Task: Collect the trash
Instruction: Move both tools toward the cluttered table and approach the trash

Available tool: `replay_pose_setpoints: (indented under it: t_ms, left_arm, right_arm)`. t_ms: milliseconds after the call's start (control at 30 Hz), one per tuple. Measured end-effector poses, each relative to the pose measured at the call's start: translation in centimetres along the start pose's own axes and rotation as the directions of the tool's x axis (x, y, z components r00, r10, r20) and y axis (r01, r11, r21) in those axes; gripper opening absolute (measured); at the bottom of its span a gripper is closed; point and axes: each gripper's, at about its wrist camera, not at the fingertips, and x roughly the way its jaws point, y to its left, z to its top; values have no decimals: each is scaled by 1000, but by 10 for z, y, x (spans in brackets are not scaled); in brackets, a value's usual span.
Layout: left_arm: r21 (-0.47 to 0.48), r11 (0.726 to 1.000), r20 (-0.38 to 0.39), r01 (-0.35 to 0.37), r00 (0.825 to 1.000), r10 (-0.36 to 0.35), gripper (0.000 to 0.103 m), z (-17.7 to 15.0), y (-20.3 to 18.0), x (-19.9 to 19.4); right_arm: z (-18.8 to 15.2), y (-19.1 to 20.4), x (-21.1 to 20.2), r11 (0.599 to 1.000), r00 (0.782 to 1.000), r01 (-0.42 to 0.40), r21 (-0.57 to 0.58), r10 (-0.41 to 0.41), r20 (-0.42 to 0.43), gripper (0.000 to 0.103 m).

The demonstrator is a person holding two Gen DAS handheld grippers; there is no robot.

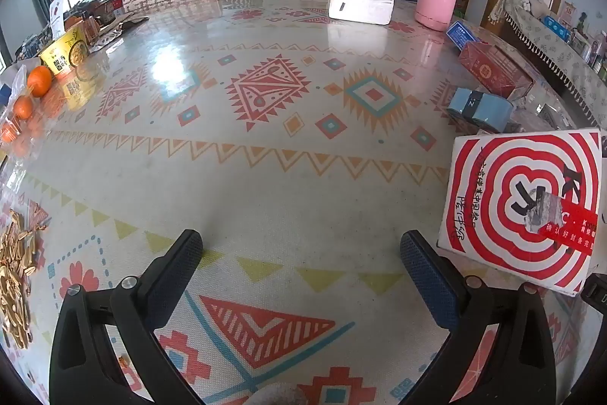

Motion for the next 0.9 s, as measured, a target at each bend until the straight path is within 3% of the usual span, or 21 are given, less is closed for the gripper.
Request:
replay_pose_setpoints:
  t_ms: [733,900]
  left_arm:
    - [12,1000,-34,7,999,-6,103,0,1,0]
    - [24,1000,-45,14,999,-13,103,-6,0,-7]
  right_arm:
    - [-1,2,-1,1000,1000,0,-1,0,0,103]
    - [1,0,1,999,998,-40,-34,38,-49,103]
